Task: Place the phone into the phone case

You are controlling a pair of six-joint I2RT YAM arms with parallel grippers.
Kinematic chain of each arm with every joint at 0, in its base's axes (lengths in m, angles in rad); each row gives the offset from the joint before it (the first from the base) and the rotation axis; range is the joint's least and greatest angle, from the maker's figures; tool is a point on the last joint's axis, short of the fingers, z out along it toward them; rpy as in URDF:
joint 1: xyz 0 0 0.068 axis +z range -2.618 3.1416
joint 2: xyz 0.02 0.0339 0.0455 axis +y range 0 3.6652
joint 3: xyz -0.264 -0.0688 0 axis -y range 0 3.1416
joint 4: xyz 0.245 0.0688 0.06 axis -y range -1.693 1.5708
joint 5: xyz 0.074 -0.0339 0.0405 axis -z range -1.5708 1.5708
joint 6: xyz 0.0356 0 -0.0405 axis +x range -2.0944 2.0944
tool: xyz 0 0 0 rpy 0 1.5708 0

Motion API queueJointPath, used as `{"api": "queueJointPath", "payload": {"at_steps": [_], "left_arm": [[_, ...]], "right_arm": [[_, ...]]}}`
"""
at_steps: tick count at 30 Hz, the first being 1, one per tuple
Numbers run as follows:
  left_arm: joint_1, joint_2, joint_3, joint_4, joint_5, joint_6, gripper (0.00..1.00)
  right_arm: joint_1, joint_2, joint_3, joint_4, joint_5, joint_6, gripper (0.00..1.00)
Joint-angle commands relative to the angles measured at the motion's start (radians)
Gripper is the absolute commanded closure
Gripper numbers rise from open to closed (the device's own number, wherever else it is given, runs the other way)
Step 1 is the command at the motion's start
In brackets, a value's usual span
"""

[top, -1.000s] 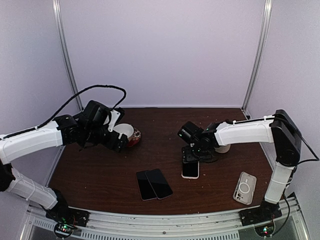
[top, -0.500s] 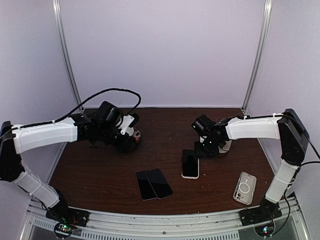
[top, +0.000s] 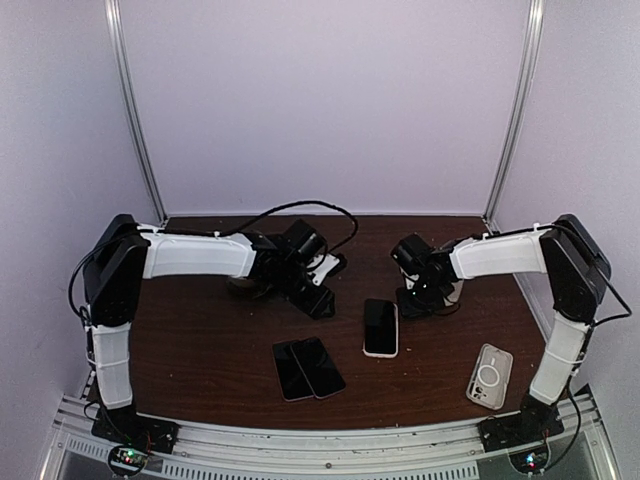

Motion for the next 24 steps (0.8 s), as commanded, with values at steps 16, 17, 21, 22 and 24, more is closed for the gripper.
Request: {"api": "queueJointPath", "payload": {"at_steps": [16, 17, 21, 22, 24], "left_arm": [[0.002, 0.125, 0.056, 0.109, 0.075, -0.014, 0.56], [0.002, 0.136, 0.068, 0.112, 0.086, -0.014, 0.55], [0.002, 0.18, 0.109, 0.123, 0.112, -0.007, 0.54], [0.002, 0.191, 0.117, 0.125, 0.115, -0.005, 0.54], [0.002, 0.209, 0.132, 0.134, 0.13, -0.004, 0.54]], "right_arm": [[-0.003, 0.108, 0.15, 0.115, -0.207, -0.155, 0.84], [-0.005, 0.092, 0.14, 0.096, -0.186, -0.153, 0.82], [-0.006, 0.008, 0.064, 0.081, -0.18, -0.127, 0.72], [-0.005, -0.013, 0.042, 0.092, -0.194, -0.119, 0.69], [-0.004, -0.047, 0.001, 0.118, -0.217, -0.1, 0.63]]}}
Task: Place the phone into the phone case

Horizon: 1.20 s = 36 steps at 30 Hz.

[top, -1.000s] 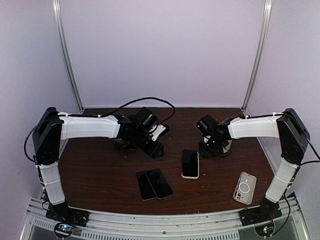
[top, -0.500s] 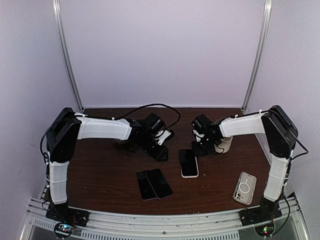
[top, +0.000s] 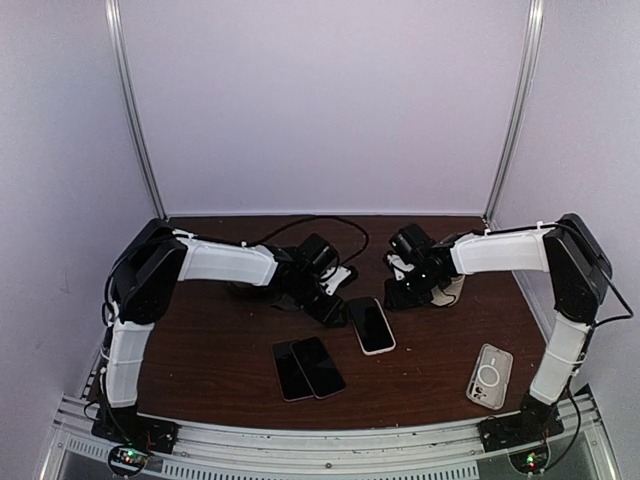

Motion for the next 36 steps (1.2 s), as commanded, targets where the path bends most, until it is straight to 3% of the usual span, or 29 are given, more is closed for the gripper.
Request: {"api": "queueJointPath", "payload": {"at_steps": [1, 7, 12, 19, 26, 36], "left_arm": [[0.002, 0.038, 0.052, 0.06, 0.052, 0.005, 0.55], [-0.003, 0.087, 0.111, 0.06, 0.076, -0.006, 0.55], [-0.021, 0.115, 0.137, 0.053, 0.053, 0.001, 0.55], [-0.021, 0.116, 0.155, 0.034, 0.037, -0.025, 0.55], [0.058, -0.089, -0.015, 0.043, 0.032, -0.131, 0.55], [0.095, -0.301, -0.141, -0.031, -0.043, -0.085, 0.53]], "right_arm": [[-0.001, -0.108, -0.08, 0.026, -0.031, 0.031, 0.6], [0.001, -0.126, -0.148, 0.093, -0.089, 0.076, 0.48], [0.004, -0.157, -0.177, 0.12, -0.101, 0.095, 0.45], [0.04, -0.164, -0.155, 0.074, -0.006, 0.108, 0.45], [0.187, -0.197, -0.117, 0.056, 0.07, 0.107, 0.7], [0.233, -0.031, -0.131, -0.006, 0.06, 0.181, 0.91]]}}
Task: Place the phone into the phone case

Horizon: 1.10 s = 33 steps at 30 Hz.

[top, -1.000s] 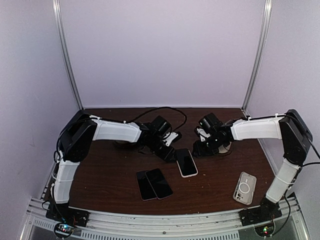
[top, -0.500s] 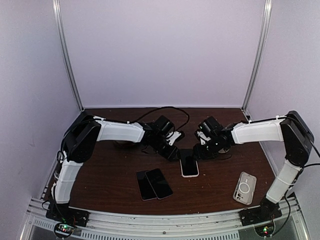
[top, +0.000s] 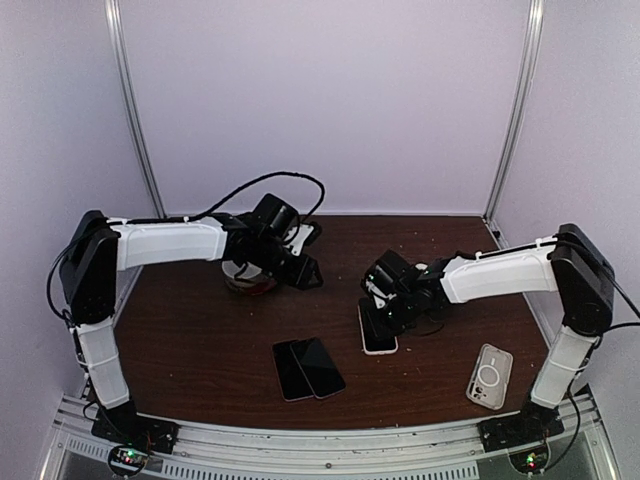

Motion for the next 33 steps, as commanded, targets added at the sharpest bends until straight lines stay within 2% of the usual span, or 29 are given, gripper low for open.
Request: {"api": "queueJointPath", "payload": {"at_steps": [1, 4, 9, 12, 13, 14, 15, 16, 17, 24, 33], "left_arm": [[-0.018, -0.05, -0.027, -0.031, -0.02, 0.024, 0.53], [-0.018, -0.062, -0.034, -0.045, -0.019, 0.03, 0.53], [-0.018, -0.09, -0.02, -0.112, 0.001, 0.069, 0.52], [-0.013, -0.112, -0.003, -0.161, -0.009, 0.129, 0.52], [-0.009, -0.119, -0.001, -0.175, -0.023, 0.143, 0.52], [-0.001, -0.127, -0.002, -0.18, -0.039, 0.15, 0.52], [0.005, -0.137, -0.008, -0.177, -0.051, 0.154, 0.51], [0.011, -0.146, -0.016, -0.166, -0.061, 0.155, 0.51], [0.016, -0.154, -0.028, -0.154, -0.065, 0.152, 0.49], [0.025, -0.179, -0.053, -0.15, -0.08, 0.168, 0.42], [0.025, -0.205, -0.072, -0.146, -0.091, 0.182, 0.39]], "right_arm": [[0.006, 0.093, -0.025, -0.06, 0.033, 0.054, 0.92], [0.006, 0.121, -0.035, -0.104, 0.057, 0.062, 0.93], [0.013, 0.085, 0.067, -0.321, 0.219, 0.015, 0.93], [0.019, 0.04, 0.167, -0.411, 0.307, -0.018, 0.8], [0.023, 0.024, 0.195, -0.429, 0.331, -0.025, 0.73], [0.025, 0.006, 0.219, -0.435, 0.353, -0.027, 0.57], [0.026, -0.009, 0.231, -0.43, 0.372, -0.021, 0.37], [0.026, -0.022, 0.232, -0.411, 0.384, -0.012, 0.11], [0.025, -0.028, 0.225, -0.382, 0.392, -0.005, 0.02], [0.021, 0.117, 0.29, -0.298, 0.276, 0.121, 0.0], [0.021, 0.254, 0.328, -0.32, 0.3, 0.143, 0.0]]}}
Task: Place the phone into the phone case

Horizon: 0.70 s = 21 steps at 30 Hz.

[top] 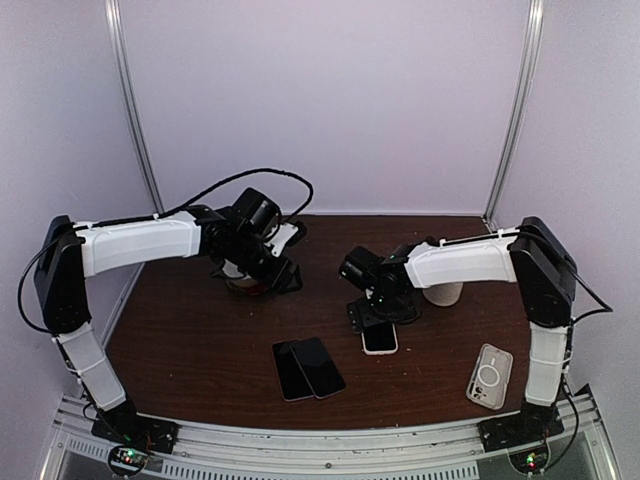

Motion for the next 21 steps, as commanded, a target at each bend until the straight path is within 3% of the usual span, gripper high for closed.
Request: {"api": "queueJointPath", "payload": {"at_steps": [1, 8, 13, 17, 21], "left_arm": [[0.004, -0.032, -0.003, 0.016, -0.013, 0.025, 0.39], [0.004, -0.018, -0.001, 0.015, -0.011, 0.024, 0.39], [0.004, -0.014, -0.001, 0.015, -0.01, 0.025, 0.39], [0.004, -0.015, -0.001, 0.016, -0.009, 0.025, 0.39], [0.004, -0.015, -0.001, 0.016, -0.011, 0.025, 0.39]], "right_arm": [[0.006, 0.027, 0.022, -0.028, 0.005, 0.027, 0.0], [0.006, 0.015, -0.071, 0.007, -0.111, 0.037, 0.03], [0.006, -0.015, -0.118, 0.042, -0.164, 0.045, 0.21], [0.006, -0.014, -0.102, 0.014, -0.144, 0.033, 0.27], [0.006, -0.036, -0.098, 0.029, -0.149, 0.009, 0.43]]}}
